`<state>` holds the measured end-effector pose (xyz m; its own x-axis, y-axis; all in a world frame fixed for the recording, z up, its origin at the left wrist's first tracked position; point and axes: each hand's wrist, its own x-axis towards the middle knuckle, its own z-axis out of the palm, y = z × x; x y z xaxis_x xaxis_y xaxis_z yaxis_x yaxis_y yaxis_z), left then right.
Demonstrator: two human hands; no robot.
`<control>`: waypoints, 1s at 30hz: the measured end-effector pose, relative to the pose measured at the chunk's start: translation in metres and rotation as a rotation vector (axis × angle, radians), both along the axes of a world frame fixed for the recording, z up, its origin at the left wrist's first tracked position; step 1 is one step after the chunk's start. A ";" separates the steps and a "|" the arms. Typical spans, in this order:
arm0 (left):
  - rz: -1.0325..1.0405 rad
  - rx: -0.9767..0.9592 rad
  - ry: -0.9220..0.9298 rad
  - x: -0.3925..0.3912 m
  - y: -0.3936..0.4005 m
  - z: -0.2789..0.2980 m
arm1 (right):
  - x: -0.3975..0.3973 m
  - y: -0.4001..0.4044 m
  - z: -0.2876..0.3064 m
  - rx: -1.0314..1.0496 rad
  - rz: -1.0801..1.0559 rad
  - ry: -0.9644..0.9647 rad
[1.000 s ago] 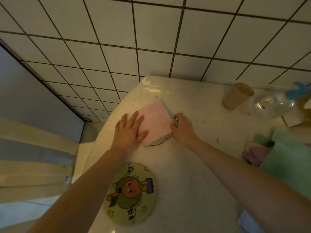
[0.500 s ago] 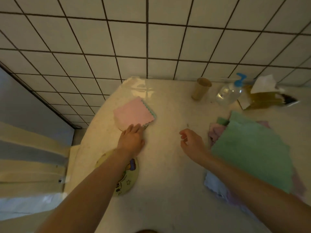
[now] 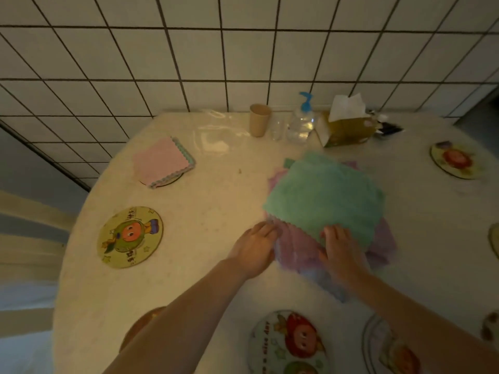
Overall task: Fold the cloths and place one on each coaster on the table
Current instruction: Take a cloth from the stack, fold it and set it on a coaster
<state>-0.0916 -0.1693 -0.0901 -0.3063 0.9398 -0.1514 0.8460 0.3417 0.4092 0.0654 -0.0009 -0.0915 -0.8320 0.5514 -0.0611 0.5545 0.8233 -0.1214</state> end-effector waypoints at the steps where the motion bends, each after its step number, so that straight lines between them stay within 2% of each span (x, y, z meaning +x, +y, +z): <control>1: -0.006 0.012 0.006 0.010 0.010 0.002 | 0.011 0.004 0.002 0.026 -0.020 -0.063; 7: -0.025 0.008 0.027 0.049 0.059 0.006 | 0.040 0.021 0.004 0.112 0.036 -0.106; 10: -0.027 -0.082 0.045 0.060 0.076 0.000 | 0.043 0.024 0.000 0.134 0.121 -0.120; 13: 0.001 -0.148 0.096 0.068 0.088 -0.009 | 0.047 0.032 -0.001 0.132 0.109 -0.082; 15: 0.022 -0.141 0.111 0.068 0.091 -0.010 | 0.047 0.035 0.012 0.053 0.034 -0.015; 17: 0.060 -0.124 0.099 0.065 0.096 -0.009 | 0.046 0.043 0.026 0.014 -0.026 0.146; 20: 0.228 -0.050 0.029 0.051 0.107 0.005 | 0.042 0.054 0.056 -0.105 0.030 0.449; 23: 0.385 0.064 -0.081 0.030 0.117 0.023 | 0.036 0.060 0.083 -0.203 0.075 0.638; 27: 0.553 0.225 -0.171 0.007 0.109 0.052 | 0.030 0.062 0.113 -0.297 0.102 0.763; 30: 0.613 0.328 -0.158 -0.010 0.089 0.076 | 0.020 0.063 0.121 -0.325 0.069 0.724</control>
<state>-0.1020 -0.0807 -0.0137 -0.7921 0.6099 0.0238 0.4632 0.5753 0.6741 0.0856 0.0617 0.0294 -0.7578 0.5450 0.3588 0.1953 0.7142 -0.6722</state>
